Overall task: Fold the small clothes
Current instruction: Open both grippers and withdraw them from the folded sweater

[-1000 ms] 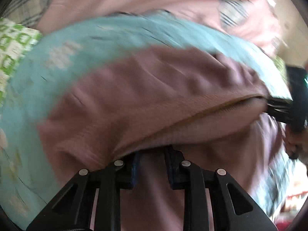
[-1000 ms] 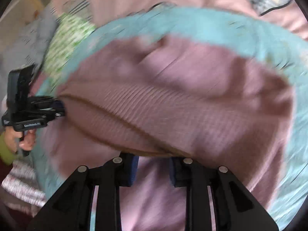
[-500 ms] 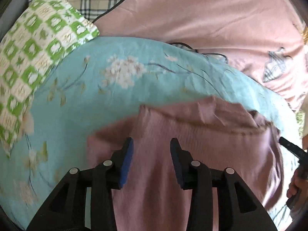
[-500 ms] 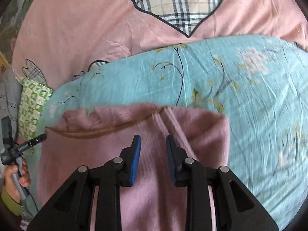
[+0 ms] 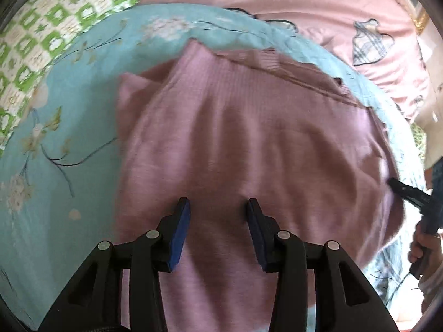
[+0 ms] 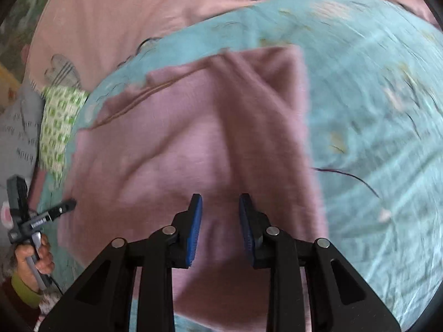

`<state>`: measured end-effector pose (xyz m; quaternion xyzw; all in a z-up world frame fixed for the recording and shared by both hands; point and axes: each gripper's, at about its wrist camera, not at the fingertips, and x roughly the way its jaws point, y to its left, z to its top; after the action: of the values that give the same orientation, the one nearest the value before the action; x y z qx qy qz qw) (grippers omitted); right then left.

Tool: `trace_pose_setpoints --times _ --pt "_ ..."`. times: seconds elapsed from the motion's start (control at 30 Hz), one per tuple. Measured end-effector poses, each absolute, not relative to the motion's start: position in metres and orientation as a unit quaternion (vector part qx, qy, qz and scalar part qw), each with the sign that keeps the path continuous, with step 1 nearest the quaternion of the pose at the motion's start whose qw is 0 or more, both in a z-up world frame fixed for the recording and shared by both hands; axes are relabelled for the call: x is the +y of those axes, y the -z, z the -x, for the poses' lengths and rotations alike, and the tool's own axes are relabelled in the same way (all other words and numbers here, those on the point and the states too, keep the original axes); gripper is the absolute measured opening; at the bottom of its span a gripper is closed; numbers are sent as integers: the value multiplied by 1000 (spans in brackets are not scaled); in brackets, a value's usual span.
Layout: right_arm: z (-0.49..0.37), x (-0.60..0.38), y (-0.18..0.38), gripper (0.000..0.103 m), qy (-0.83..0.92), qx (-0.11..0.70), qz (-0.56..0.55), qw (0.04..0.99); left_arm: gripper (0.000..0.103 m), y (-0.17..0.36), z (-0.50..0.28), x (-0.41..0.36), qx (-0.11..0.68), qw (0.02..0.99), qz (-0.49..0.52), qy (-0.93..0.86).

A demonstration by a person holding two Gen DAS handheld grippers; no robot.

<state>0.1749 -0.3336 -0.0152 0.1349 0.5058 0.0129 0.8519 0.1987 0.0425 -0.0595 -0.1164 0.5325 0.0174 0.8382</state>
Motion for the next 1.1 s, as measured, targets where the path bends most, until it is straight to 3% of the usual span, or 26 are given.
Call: trace_pose_setpoints --times 0.17,0.7,1.1 --pt "-175 -348 14 26 13 495 -126 860 38 62 -201 60 532 835 133 -36" --pt "-124 -305 -28 39 -11 488 -130 863 40 27 -102 59 517 827 216 -54" --pt "-89 -255 -25 44 -57 508 -102 854 41 49 -55 50 536 796 277 -50"
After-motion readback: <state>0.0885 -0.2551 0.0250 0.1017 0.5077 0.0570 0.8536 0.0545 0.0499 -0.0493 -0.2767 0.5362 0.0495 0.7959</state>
